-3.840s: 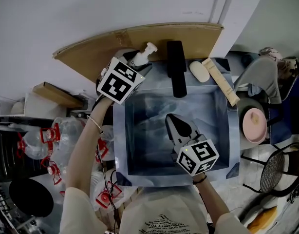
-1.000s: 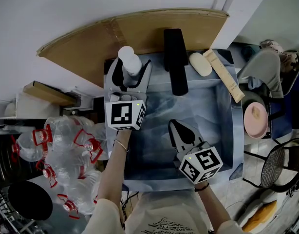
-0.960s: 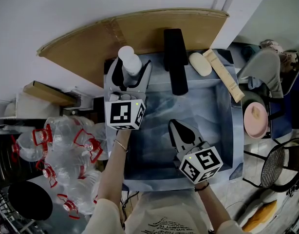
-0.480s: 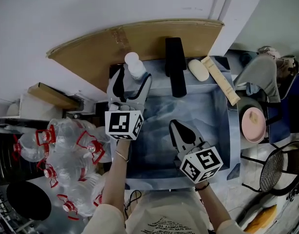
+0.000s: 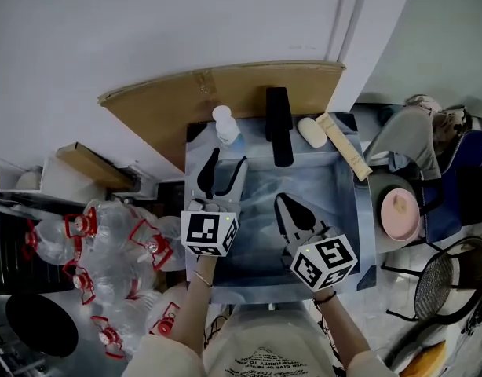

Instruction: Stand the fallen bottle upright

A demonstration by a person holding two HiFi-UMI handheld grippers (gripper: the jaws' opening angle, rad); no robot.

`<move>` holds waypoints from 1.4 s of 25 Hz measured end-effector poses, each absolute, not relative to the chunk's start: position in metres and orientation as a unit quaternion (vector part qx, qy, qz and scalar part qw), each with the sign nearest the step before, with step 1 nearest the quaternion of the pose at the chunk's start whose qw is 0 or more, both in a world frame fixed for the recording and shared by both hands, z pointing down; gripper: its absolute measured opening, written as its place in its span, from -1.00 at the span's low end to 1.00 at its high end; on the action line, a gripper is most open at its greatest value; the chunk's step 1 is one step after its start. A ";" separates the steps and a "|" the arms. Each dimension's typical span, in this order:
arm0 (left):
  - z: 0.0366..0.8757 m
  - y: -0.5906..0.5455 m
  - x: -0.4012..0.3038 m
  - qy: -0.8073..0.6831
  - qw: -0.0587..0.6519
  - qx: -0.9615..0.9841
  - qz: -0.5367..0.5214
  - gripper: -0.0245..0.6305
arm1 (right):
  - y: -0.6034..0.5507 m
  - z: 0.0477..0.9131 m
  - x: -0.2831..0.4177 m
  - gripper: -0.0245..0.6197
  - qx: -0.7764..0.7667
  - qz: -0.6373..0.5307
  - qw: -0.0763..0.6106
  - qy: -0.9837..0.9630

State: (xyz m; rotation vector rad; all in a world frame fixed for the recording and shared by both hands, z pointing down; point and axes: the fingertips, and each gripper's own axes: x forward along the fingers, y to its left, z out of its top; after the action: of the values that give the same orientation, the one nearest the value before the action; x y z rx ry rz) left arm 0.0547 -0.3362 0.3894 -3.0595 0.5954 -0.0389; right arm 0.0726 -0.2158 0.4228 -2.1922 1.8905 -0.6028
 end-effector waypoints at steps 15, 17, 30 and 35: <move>0.379 -0.273 0.019 0.171 0.003 -0.983 -0.061 -0.67 | -0.199 0.377 0.081 -0.91 -0.743 -0.144 0.074 0.649; 0.377 -0.268 0.012 0.173 0.000 -0.983 -0.064 -0.70 | -0.196 0.372 0.079 -0.91 -0.740 -0.135 0.068 0.655; 0.366 -0.241 -0.020 0.185 -0.001 -0.980 -0.067 -0.83 | -0.177 0.353 0.070 -0.91 -0.724 -0.090 0.047 0.682; 0.361 -0.237 -0.038 0.196 -0.002 -0.978 -0.065 -0.84 | -0.167 0.351 0.068 -0.91 -0.718 -0.080 0.041 0.690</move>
State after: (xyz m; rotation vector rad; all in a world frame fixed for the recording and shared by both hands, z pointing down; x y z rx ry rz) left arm -0.0381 -0.2369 0.3613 -3.0770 0.6176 -0.2029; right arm 0.0676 -0.1669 0.3506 -2.1990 2.1128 -0.2458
